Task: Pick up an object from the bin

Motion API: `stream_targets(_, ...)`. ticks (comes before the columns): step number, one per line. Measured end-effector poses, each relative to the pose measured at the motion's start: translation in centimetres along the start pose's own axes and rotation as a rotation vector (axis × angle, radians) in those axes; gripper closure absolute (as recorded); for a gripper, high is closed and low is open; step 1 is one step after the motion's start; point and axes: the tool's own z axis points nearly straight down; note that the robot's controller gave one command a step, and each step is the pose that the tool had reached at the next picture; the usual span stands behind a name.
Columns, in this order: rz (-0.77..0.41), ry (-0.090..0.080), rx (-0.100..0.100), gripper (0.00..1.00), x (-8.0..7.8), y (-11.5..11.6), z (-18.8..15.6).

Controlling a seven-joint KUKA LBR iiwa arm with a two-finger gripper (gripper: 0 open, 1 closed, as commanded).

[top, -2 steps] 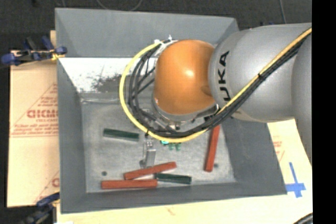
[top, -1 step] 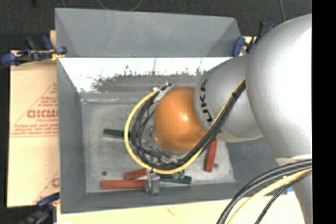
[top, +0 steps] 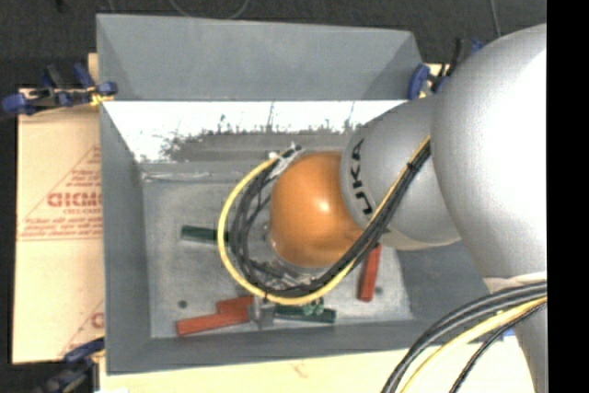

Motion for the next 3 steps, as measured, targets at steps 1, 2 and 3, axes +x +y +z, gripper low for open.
stream_targets(1, 0.011, -0.007, 0.001, 1.00, 0.0, 2.4, -16.8)
stream_targets(2, -0.160, 0.007, 0.001, 1.00, -0.8, 4.0, -9.6)
stream_targets(3, 0.200, -0.001, 0.003, 1.00, -1.9, -2.0, -11.5)
